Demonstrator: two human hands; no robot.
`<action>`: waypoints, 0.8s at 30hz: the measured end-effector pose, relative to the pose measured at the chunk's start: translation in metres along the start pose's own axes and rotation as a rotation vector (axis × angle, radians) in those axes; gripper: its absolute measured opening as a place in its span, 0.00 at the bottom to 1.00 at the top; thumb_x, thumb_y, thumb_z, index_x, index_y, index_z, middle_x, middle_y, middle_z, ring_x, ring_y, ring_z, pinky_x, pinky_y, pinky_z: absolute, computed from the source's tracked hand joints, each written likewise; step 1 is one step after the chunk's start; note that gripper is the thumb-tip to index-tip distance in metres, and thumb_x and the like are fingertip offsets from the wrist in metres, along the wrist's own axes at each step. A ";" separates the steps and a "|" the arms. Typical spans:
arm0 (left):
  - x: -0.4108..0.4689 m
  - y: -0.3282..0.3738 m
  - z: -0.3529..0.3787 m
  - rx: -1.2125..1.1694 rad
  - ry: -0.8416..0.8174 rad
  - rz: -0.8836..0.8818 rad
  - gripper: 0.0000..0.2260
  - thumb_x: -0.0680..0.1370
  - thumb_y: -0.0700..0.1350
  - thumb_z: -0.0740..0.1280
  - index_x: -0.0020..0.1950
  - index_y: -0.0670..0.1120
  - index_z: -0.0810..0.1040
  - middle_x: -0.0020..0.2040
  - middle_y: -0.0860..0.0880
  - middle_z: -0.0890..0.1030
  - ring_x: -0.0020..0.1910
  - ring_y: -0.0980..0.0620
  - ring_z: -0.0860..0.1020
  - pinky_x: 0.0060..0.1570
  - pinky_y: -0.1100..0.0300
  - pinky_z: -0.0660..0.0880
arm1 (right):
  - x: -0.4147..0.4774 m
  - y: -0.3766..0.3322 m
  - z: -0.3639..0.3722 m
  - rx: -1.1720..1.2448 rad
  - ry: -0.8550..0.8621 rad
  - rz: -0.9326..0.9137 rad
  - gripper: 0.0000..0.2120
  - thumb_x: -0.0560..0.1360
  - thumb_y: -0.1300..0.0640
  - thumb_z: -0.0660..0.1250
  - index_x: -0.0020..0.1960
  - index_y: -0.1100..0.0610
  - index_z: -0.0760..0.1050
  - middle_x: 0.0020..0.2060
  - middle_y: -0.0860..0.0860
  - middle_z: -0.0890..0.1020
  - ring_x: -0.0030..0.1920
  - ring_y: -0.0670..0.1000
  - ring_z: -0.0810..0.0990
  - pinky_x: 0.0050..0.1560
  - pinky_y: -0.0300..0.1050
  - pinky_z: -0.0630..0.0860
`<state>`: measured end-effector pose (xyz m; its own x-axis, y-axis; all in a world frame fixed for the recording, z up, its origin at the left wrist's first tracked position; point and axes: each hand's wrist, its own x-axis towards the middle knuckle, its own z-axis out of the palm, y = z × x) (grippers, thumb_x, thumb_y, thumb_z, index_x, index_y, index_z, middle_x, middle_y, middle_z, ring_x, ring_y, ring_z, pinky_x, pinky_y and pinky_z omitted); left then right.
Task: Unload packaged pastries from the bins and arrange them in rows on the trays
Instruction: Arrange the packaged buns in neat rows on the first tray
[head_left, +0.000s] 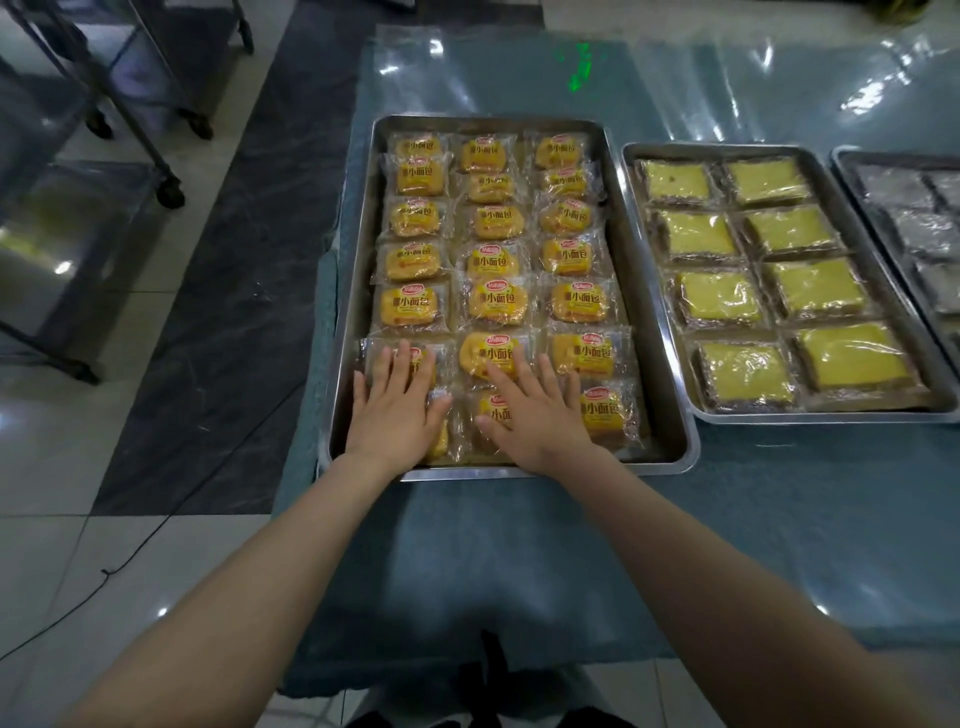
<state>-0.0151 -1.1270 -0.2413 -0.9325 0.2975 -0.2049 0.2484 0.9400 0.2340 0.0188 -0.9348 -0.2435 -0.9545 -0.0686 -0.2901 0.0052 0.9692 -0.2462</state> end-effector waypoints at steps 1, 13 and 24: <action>-0.001 0.000 -0.001 -0.001 0.006 -0.001 0.28 0.79 0.62 0.44 0.76 0.56 0.41 0.77 0.48 0.40 0.74 0.49 0.36 0.70 0.44 0.36 | -0.002 0.001 -0.001 0.010 0.004 -0.001 0.34 0.75 0.31 0.47 0.76 0.40 0.42 0.76 0.48 0.37 0.75 0.56 0.33 0.65 0.61 0.28; 0.023 -0.006 -0.026 -0.001 0.115 -0.009 0.30 0.78 0.63 0.46 0.76 0.54 0.42 0.77 0.49 0.40 0.74 0.51 0.38 0.69 0.50 0.36 | 0.041 0.018 -0.041 0.105 0.150 0.012 0.29 0.79 0.39 0.51 0.77 0.46 0.49 0.77 0.49 0.42 0.76 0.55 0.37 0.71 0.64 0.38; 0.043 -0.020 -0.035 -0.017 0.077 -0.039 0.30 0.78 0.62 0.50 0.76 0.56 0.40 0.76 0.51 0.38 0.73 0.53 0.37 0.70 0.52 0.38 | 0.099 0.004 -0.053 0.020 0.034 -0.084 0.32 0.79 0.39 0.53 0.77 0.45 0.43 0.77 0.48 0.39 0.75 0.55 0.35 0.71 0.63 0.36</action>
<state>-0.0694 -1.1390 -0.2217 -0.9591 0.2458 -0.1404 0.2072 0.9475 0.2436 -0.0911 -0.9250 -0.2243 -0.9613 -0.1413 -0.2364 -0.0700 0.9555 -0.2865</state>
